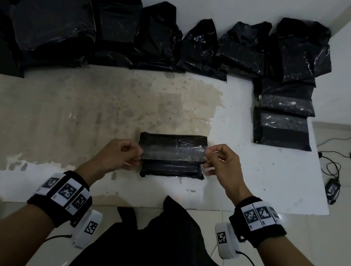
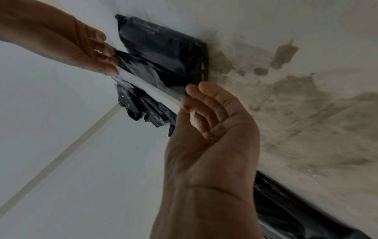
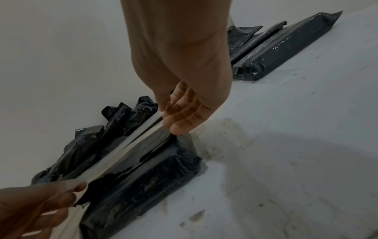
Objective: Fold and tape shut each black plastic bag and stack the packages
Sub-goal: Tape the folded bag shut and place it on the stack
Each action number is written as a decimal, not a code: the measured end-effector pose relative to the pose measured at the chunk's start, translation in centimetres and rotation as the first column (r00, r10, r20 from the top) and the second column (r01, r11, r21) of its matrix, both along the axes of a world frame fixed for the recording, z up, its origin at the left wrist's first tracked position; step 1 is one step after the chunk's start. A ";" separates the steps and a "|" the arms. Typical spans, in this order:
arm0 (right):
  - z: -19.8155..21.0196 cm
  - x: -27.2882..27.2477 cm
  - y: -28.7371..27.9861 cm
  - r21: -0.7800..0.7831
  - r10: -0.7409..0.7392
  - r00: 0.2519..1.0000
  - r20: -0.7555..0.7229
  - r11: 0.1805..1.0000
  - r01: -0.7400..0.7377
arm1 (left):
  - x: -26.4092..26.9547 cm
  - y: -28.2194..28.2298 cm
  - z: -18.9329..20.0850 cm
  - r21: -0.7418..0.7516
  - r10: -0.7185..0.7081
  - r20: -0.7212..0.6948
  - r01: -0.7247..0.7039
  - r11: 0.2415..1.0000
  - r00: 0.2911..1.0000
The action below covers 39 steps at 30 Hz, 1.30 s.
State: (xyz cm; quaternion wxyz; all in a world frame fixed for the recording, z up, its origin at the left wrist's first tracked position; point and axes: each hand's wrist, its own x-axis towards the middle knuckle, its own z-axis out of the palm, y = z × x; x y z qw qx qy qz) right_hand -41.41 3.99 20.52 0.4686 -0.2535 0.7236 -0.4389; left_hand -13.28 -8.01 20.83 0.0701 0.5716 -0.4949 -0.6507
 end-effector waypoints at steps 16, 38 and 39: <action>-2.9 0.7 1.2 0.103 -0.004 0.999 0.044 0.995 -0.001 | -0.1 0.9 -3.0 -0.049 -0.012 0.026 0.013 0.999 1.000; -4.3 1.4 3.0 0.024 0.024 0.944 -0.328 1.000 -0.017 | 0.8 3.0 -5.8 -0.368 -0.047 0.161 0.104 0.924 0.986; -4.2 1.2 3.2 0.016 -0.012 0.947 -0.321 1.000 0.019 | 0.8 3.2 -5.6 -0.407 -0.016 0.182 0.090 0.909 0.983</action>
